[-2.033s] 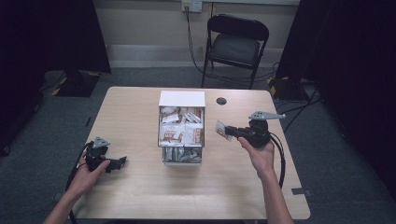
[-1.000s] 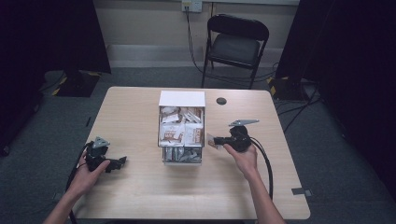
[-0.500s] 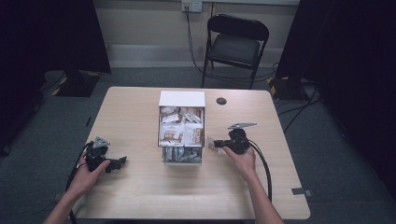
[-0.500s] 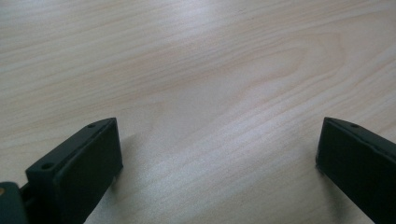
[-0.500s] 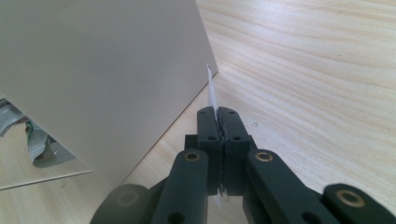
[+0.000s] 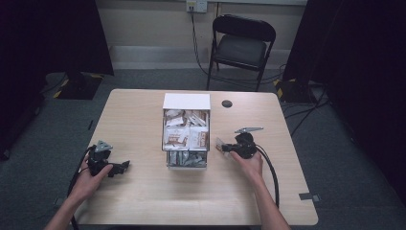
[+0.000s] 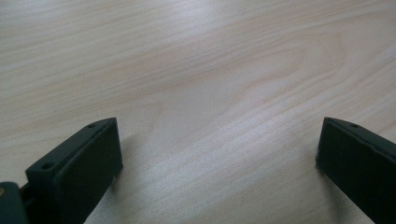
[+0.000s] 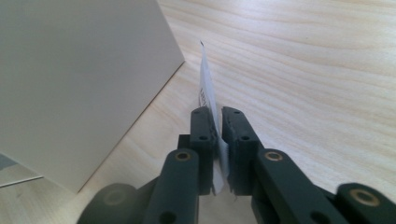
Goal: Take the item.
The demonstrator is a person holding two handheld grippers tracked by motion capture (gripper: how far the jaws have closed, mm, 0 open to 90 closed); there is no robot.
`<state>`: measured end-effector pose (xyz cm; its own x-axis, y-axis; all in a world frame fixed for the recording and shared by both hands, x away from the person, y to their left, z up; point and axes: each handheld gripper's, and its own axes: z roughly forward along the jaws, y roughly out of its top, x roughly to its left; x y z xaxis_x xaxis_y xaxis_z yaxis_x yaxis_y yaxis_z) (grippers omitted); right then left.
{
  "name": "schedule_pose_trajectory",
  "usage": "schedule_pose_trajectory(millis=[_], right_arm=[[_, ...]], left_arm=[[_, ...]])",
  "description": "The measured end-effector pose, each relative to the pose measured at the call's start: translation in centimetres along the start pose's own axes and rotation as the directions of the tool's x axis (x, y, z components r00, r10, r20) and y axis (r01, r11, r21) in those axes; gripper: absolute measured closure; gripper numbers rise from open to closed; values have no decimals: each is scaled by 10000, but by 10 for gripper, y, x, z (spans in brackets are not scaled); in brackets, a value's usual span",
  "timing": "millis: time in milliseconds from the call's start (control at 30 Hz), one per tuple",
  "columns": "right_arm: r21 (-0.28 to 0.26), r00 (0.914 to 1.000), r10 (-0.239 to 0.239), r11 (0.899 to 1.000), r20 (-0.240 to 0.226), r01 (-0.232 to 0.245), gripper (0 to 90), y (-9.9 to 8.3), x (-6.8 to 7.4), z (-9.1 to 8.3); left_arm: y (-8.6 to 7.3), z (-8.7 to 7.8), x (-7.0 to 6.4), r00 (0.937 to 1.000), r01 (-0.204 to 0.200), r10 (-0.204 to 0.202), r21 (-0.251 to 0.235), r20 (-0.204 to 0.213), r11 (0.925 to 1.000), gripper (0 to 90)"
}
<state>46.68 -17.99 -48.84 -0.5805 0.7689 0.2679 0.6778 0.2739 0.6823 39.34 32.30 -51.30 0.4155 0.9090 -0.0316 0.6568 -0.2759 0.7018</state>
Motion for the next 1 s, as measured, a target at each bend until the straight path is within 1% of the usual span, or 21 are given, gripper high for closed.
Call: schedule_pose_trajectory(millis=[33, 100, 167, 233, 300, 433, 500, 600, 700, 767, 867, 1000], right_arm=[[-1, 9999, 84, 10000, 145, -84, 742, 0, -1, 0], [-1, 9998, 84, 10000, 206, -84, 734, 0, -1, 0], [-23, 9994, 126, 9999, 318, -125, 665, 0, -2, 0], [-98, 9993, 127, 9999, 360, -124, 650, 0, -2, -2], [-184, 9990, 148, 9997, 432, -140, 572, 1, -2, -3], [-287, 9985, 375, 9989, 406, -364, 463, 2, -6, -6], [-297, 9984, 371, 9989, 423, -359, 454, 2, -6, -7], [-450, 9987, 369, 9984, 362, -353, 409, 3, -5, -10], [-583, 9989, 303, 9979, 353, -282, 349, 4, -3, -14], [-684, 9986, 291, 9973, 431, -261, 306, 5, -2, -17], [-889, 9985, 328, 9956, 433, -288, 283, 6, -1, -25], [-1092, 9979, 297, 9938, 583, -232, 249, 7, 0, -38]], left_arm=[[0, 0, 0, 10000, -3, 3, 2, 1, 10000, 0], [0, 0, 0, 10000, -2, 2, 2, 0, 10000, 0], [0, 0, 0, 10000, -2, 2, 1, -1, 10000, 0], [0, 0, 0, 10000, 1, -1, -1, 0, 10000, 0], [0, 0, 0, 10000, -2, 2, 2, 0, 10000, 0], [0, 0, 0, 10000, 1, -1, -2, 0, 10000, 0], [0, 0, 0, 10000, -2, 2, 1, 0, 10000, 0], [0, 0, 0, 10000, 0, 0, 0, 0, 10000, 0], [0, 0, 0, 10000, -1, 1, 0, -2, 10000, 0], [0, 0, 0, 10000, -1, 1, -2, -4, 10000, 0], [0, 0, 0, 10000, 1, -1, 1, 1, 10000, 0], [0, 0, 0, 10000, 1, -1, 0, 0, 10000, 0]])
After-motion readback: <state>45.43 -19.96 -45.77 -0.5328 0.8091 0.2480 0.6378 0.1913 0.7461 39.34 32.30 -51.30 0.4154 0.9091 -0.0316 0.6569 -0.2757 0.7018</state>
